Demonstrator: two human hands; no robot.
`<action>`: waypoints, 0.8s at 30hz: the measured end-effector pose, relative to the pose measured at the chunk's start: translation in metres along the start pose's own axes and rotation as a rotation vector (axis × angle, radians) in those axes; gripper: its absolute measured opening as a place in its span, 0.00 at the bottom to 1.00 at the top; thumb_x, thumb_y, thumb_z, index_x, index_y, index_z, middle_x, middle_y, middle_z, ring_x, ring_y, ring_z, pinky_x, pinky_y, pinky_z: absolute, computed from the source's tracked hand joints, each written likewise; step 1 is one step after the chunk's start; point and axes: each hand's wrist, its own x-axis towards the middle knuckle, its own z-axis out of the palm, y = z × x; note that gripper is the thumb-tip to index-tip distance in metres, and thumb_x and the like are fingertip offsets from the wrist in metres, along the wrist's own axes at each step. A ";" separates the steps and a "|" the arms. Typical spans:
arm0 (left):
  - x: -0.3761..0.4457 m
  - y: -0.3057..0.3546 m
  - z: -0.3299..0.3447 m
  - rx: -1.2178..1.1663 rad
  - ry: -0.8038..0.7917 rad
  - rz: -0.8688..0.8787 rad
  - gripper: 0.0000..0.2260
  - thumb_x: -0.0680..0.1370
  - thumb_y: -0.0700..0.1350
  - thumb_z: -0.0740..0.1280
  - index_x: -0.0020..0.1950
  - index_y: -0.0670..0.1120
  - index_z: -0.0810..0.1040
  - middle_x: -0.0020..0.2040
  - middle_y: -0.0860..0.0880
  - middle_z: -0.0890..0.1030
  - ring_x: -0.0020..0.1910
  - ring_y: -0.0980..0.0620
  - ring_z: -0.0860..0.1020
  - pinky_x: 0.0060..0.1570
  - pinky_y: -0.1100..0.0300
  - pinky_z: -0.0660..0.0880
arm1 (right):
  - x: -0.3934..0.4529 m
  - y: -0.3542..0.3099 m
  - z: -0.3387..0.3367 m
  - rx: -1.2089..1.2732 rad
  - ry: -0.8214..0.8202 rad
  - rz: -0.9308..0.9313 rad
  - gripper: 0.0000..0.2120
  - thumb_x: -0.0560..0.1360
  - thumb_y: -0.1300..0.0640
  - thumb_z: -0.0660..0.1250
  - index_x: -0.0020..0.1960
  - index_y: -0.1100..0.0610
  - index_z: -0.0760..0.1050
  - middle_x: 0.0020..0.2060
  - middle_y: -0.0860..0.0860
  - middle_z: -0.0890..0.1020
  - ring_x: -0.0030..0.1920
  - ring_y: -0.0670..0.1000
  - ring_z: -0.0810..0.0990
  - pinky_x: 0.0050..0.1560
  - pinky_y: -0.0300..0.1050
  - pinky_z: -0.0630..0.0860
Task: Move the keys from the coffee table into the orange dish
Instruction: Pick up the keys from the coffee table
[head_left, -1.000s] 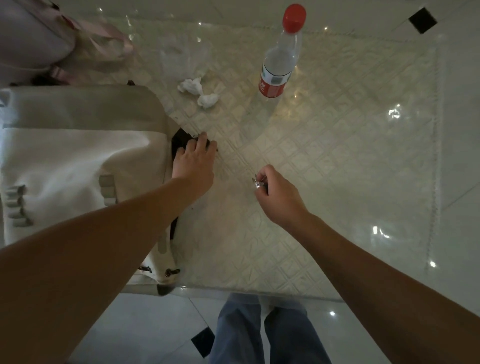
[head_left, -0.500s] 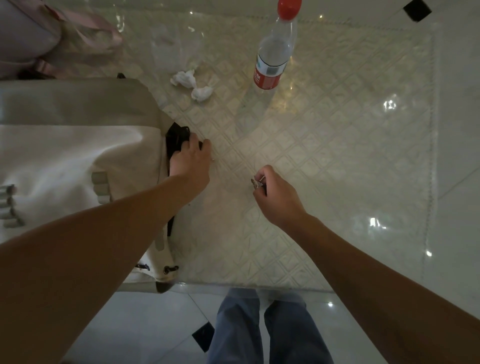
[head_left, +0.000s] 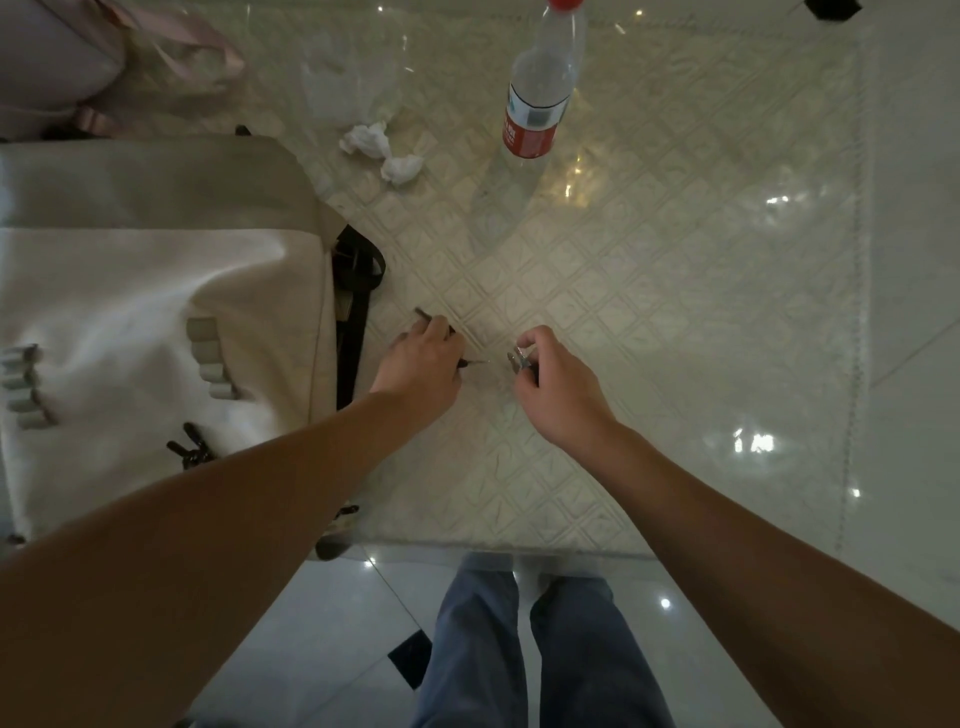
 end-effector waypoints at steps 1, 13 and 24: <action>-0.001 0.002 0.001 -0.015 0.014 -0.002 0.06 0.77 0.44 0.63 0.51 0.42 0.74 0.53 0.44 0.72 0.50 0.47 0.72 0.49 0.52 0.72 | -0.002 0.001 0.000 0.002 0.002 0.004 0.14 0.77 0.57 0.60 0.63 0.53 0.67 0.53 0.50 0.79 0.39 0.47 0.78 0.33 0.40 0.68; -0.026 0.035 0.003 -0.130 -0.055 -0.155 0.05 0.77 0.41 0.64 0.47 0.46 0.67 0.54 0.45 0.66 0.40 0.51 0.70 0.37 0.57 0.68 | -0.032 0.018 -0.008 0.019 0.051 0.022 0.15 0.77 0.58 0.60 0.63 0.52 0.68 0.52 0.50 0.78 0.42 0.49 0.77 0.40 0.43 0.69; -0.046 0.061 0.028 -0.013 -0.145 -0.243 0.19 0.73 0.32 0.64 0.61 0.43 0.65 0.57 0.39 0.66 0.48 0.42 0.75 0.40 0.51 0.73 | -0.068 0.048 -0.013 0.048 0.050 0.035 0.13 0.78 0.57 0.60 0.62 0.52 0.70 0.54 0.50 0.79 0.43 0.51 0.78 0.40 0.44 0.70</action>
